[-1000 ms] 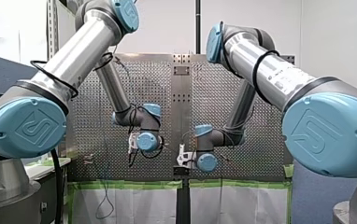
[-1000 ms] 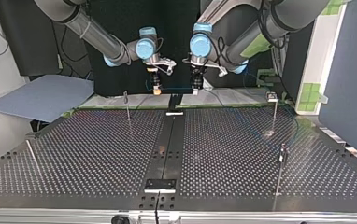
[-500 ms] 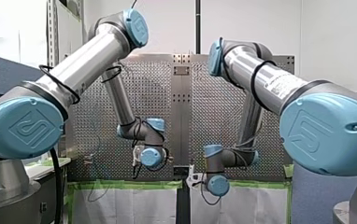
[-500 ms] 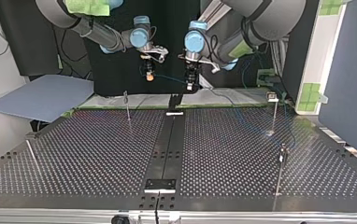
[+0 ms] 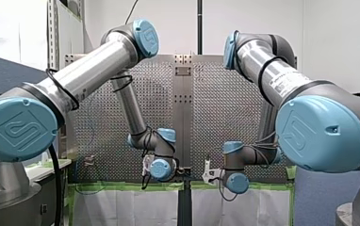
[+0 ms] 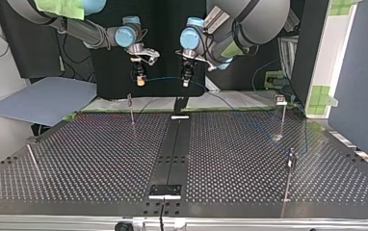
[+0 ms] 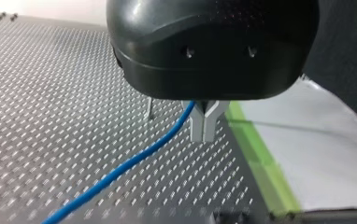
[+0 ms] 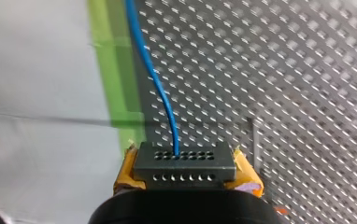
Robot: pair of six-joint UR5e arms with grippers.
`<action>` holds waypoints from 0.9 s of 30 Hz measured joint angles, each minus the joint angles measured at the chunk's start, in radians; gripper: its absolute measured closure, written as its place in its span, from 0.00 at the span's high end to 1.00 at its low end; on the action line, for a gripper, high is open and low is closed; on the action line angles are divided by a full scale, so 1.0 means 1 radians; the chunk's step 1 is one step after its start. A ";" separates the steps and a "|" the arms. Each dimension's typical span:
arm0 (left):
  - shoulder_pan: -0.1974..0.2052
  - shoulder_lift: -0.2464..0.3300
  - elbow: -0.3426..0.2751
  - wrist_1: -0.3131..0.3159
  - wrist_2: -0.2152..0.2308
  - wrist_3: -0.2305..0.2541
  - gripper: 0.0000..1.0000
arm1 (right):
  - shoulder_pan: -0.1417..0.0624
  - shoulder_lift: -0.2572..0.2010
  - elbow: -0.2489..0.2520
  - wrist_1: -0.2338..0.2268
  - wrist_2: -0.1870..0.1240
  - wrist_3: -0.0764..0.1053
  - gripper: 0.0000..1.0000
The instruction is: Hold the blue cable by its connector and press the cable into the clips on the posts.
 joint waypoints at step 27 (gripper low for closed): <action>-0.164 -0.091 0.242 -0.108 -0.119 -0.066 0.00 | -0.190 -0.029 0.217 -0.193 -0.139 0.027 0.02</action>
